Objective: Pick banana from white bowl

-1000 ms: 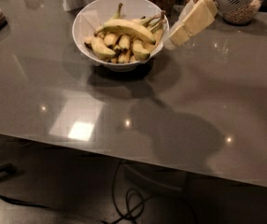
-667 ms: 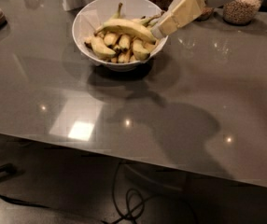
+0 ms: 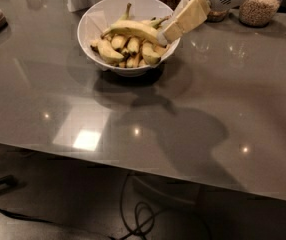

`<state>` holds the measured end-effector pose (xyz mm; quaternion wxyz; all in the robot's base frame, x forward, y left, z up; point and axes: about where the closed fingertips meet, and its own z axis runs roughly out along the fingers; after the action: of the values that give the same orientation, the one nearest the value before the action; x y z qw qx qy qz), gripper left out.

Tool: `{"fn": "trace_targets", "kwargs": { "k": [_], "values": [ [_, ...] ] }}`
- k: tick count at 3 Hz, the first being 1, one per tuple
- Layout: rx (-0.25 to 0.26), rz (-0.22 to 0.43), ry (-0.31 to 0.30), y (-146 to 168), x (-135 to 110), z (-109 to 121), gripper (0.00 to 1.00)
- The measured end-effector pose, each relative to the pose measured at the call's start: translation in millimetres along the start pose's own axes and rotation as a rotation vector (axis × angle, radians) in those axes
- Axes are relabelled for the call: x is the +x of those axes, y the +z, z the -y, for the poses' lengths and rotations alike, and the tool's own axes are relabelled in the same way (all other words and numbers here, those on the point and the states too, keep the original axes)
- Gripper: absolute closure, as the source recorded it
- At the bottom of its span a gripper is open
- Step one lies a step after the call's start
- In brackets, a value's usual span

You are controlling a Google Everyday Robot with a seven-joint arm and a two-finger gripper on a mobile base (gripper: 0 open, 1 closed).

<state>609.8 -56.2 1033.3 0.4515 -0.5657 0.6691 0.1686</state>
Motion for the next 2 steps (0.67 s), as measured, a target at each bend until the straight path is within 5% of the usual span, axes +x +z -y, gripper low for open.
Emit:
{"fn": "trace_targets", "kwargs": {
  "k": [2],
  "values": [
    [0.050,-0.019,-0.035,33,4,18,0.00]
  ]
}}
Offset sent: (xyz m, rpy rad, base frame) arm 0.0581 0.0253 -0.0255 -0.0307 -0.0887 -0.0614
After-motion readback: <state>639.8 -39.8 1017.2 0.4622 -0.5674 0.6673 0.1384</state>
